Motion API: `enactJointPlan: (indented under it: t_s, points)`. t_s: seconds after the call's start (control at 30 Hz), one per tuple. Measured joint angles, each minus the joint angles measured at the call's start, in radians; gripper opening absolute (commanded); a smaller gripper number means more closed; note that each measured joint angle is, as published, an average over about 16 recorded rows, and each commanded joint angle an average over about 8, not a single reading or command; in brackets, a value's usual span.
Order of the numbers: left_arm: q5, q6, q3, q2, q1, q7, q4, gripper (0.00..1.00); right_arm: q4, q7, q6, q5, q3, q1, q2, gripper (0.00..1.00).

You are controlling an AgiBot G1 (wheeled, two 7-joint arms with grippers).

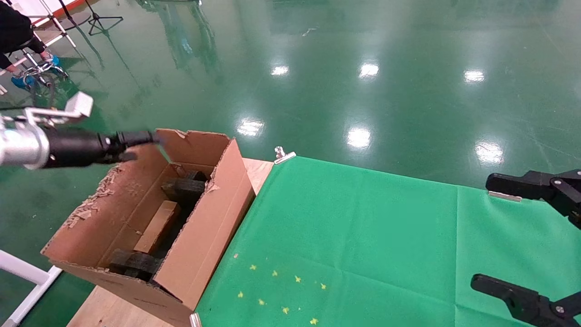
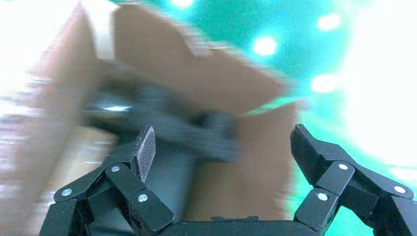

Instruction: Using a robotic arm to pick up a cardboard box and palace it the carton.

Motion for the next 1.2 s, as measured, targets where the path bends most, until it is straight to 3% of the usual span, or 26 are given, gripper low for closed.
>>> enactJointPlan:
  t_s: [0.23, 0.43, 0.73, 1.2]
  points:
    - [-0.108, 0.221, -0.078, -0.041, -0.054, -0.072, 0.052, 1.0, 0.0, 0.0, 0.0, 0.0, 0.0, 0.0, 0.0, 1.0]
    - [-0.158, 0.316, -0.113, -0.049, -0.061, -0.105, 0.081, 1.0, 0.0, 0.0, 0.0, 0.0, 0.0, 0.0, 0.0, 1.0]
    - [-0.218, 0.339, -0.136, -0.05, -0.01, -0.061, 0.005, 1.0, 0.0, 0.0, 0.0, 0.0, 0.0, 0.0, 0.0, 1.0]
    - [-0.384, 0.333, -0.185, -0.05, 0.177, 0.119, -0.304, 1.0, 0.0, 0.0, 0.0, 0.0, 0.0, 0.0, 0.0, 1.0]
